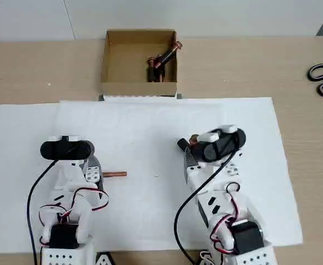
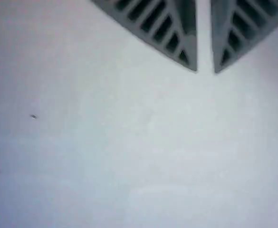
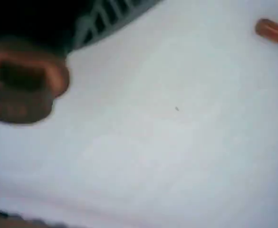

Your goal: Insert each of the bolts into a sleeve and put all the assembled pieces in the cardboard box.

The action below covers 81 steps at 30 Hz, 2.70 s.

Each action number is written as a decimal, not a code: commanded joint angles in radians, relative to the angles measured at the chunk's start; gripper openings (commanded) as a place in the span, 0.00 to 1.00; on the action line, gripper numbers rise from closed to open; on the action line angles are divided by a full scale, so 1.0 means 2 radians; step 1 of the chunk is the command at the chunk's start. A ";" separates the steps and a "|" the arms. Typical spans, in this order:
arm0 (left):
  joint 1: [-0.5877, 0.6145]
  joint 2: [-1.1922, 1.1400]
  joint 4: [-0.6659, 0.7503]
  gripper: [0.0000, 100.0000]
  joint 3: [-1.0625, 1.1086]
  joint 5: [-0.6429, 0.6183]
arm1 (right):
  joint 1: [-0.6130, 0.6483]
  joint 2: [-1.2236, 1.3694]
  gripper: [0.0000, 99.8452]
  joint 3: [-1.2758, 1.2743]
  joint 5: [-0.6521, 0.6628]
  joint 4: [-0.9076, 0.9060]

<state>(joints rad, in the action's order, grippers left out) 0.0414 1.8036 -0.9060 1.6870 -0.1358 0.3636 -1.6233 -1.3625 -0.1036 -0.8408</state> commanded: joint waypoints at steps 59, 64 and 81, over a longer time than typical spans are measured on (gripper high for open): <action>0.004 0.004 -0.043 0.01 -0.018 -0.037 | 0.026 1.345 0.14 1.214 0.079 0.152; 0.004 0.004 -0.043 0.01 -0.020 -0.037 | 0.026 1.345 0.15 1.214 0.081 0.152; 0.004 0.004 -0.043 0.01 -0.020 -0.037 | 0.032 1.325 0.15 1.525 0.081 -0.233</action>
<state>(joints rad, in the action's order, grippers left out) 0.0460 1.8036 -0.9904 1.6870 -0.2018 0.4219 1.0848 1.5712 0.0453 -1.1262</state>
